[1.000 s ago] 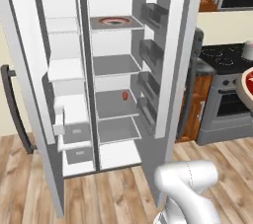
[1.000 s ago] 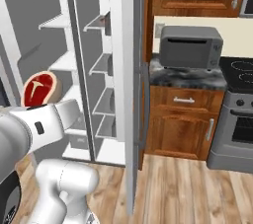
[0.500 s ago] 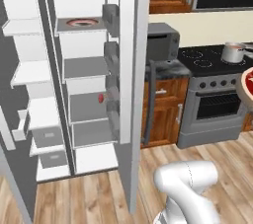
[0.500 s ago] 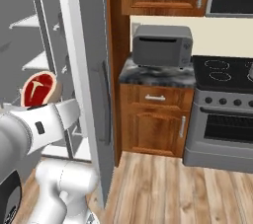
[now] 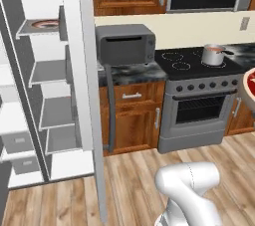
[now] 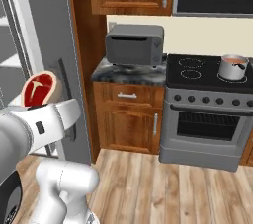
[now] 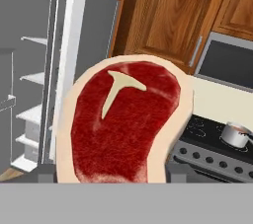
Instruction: Retrieve the steak from the fridge and place it on the saucepan with marinade on the stove.
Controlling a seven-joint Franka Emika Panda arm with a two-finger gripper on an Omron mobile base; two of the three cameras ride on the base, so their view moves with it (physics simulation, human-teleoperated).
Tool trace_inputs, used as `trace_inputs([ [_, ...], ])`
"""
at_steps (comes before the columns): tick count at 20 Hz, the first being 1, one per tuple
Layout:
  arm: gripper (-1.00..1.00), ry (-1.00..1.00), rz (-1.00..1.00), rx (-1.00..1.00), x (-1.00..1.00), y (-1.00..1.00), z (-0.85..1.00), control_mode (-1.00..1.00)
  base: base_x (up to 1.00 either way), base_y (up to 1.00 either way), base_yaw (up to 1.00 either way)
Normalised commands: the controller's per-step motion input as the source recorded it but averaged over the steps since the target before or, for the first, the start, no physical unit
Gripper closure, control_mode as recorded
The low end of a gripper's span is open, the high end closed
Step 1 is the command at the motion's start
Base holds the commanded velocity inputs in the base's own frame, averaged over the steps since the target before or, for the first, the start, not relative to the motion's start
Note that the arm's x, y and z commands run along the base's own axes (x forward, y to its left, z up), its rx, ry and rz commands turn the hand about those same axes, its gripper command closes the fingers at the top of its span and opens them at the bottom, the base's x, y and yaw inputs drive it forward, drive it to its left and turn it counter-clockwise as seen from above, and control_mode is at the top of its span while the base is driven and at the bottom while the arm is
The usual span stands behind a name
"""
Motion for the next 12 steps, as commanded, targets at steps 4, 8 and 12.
trace_inputs([
  [4, 1.00, 0.00, 0.00, 0.00, 0.00, 0.00, 0.00, 1.00, 0.00, -0.69, 0.00],
  [8, 1.00, 0.00, 0.00, 0.00, 0.00, 0.00, 0.00, 1.00, 0.00, -0.67, 0.00],
  [12, 1.00, 0.00, 0.00, 0.00, 0.00, 0.00, 0.00, 1.00, 0.00, -0.64, 0.00],
])
